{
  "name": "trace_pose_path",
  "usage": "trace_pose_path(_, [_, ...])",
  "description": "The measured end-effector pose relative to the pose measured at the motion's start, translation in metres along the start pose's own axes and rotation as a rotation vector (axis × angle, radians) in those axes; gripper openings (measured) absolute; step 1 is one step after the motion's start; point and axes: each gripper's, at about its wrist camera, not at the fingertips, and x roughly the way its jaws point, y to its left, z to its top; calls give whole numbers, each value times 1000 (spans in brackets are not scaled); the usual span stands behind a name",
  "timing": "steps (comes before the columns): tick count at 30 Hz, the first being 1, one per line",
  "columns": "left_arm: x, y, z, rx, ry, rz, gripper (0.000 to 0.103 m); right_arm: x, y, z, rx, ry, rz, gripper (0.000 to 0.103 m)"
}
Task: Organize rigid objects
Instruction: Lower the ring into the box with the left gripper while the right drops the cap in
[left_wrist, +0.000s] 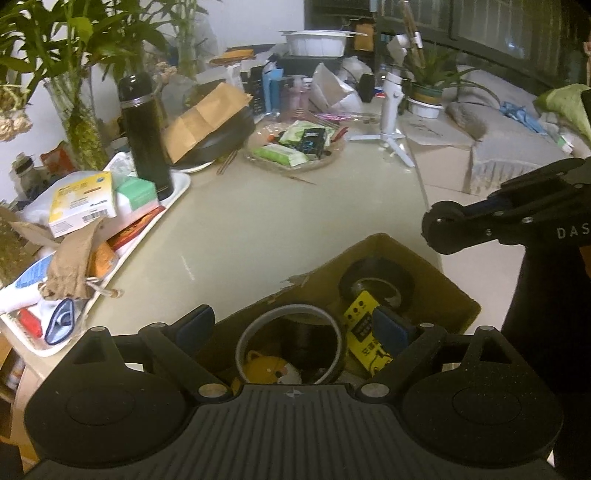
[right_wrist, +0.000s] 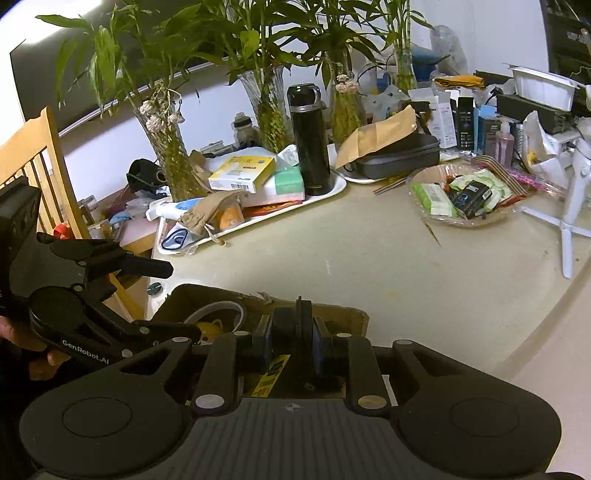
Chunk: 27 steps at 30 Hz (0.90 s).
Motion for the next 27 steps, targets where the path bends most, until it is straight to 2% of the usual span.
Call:
trace_pose_path(12, [-15,19,-9,-94,12,68,93,3,7,-2,-15,16,1,24])
trace_pose_path(20, [-31,28,-22,-159,5,57,93,8,17,-5,-23,40,15,24])
trace_pose_path(27, [-41,30,-26,-181,-46,47,93,14,32,-2,-33,53,47,24])
